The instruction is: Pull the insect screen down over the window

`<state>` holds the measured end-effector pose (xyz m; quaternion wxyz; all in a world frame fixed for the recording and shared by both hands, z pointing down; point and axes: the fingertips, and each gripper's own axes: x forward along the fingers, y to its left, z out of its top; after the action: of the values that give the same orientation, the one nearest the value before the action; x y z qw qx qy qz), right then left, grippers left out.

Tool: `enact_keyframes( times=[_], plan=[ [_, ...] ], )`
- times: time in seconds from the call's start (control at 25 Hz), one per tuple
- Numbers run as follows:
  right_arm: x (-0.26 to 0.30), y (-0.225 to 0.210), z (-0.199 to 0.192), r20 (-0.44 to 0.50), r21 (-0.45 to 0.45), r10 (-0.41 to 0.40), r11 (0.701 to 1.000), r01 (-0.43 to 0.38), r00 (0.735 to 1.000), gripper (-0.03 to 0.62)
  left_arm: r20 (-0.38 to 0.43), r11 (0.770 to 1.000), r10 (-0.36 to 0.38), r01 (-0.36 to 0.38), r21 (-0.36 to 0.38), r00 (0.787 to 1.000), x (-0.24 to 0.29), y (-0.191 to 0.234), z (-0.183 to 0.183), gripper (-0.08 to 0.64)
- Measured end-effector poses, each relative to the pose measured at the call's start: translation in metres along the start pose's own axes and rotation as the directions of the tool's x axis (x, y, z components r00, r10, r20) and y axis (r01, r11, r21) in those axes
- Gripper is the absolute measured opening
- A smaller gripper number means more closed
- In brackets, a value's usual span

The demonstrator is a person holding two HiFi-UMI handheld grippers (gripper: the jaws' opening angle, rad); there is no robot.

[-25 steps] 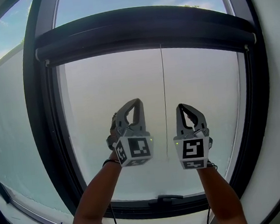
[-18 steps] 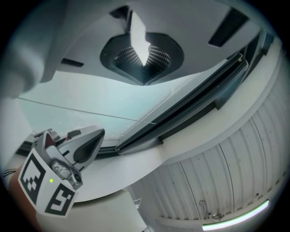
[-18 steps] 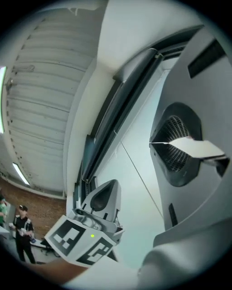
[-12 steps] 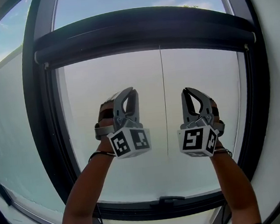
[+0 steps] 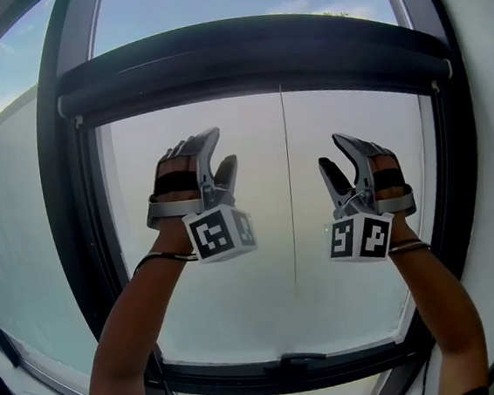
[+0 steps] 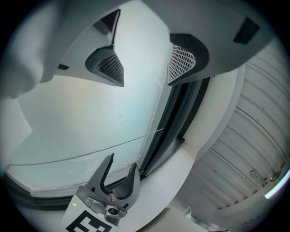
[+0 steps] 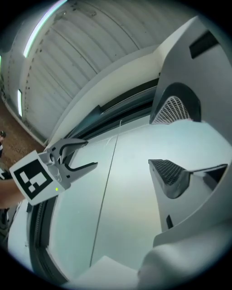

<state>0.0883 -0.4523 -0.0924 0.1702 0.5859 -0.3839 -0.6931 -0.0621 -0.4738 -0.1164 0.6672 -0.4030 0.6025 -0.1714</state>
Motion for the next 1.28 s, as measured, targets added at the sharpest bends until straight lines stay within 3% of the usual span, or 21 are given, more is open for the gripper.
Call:
enact_keyframes(
  times=[0.2,0.36,0.52,0.72,1.0,1.16,1.28],
  plan=[
    [0.021,-0.017,-0.008,-0.02,-0.138,0.013,0.99,-0.016,1.0,0.269,-0.048,0.995,-0.006,0.01,0.094,0.999,0.017,0.015,-0.01,0.347],
    [0.043,-0.031,-0.018,-0.062,-0.209,0.027,0.977,-0.039,0.998,0.306,-0.082,0.994,-0.011,0.02,0.111,0.997,0.026,0.027,-0.02,0.381],
    [0.057,-0.048,-0.025,-0.094,-0.209,0.031,0.977,-0.051,0.995,0.318,-0.138,0.991,-0.048,0.064,0.12,0.989,0.035,0.032,-0.029,0.43],
    [0.07,-0.064,-0.028,-0.14,-0.225,0.03,0.972,-0.061,0.99,0.318,-0.135,0.99,-0.054,0.07,0.121,0.989,0.043,0.046,-0.024,0.432],
    [0.083,-0.062,-0.041,-0.227,-0.238,0.088,0.961,-0.143,0.97,0.318,-0.201,0.982,-0.113,0.14,0.125,0.973,0.056,0.044,-0.036,0.432],
    [0.085,-0.055,-0.043,-0.26,-0.214,0.143,0.956,-0.201,0.955,0.318,-0.219,0.976,-0.107,0.145,0.163,0.97,0.059,0.043,-0.042,0.432],
    [0.085,-0.056,-0.042,-0.266,-0.229,0.146,0.951,-0.209,0.953,0.318,-0.221,0.977,-0.114,0.15,0.151,0.969,0.059,0.043,-0.041,0.433]
  ],
)
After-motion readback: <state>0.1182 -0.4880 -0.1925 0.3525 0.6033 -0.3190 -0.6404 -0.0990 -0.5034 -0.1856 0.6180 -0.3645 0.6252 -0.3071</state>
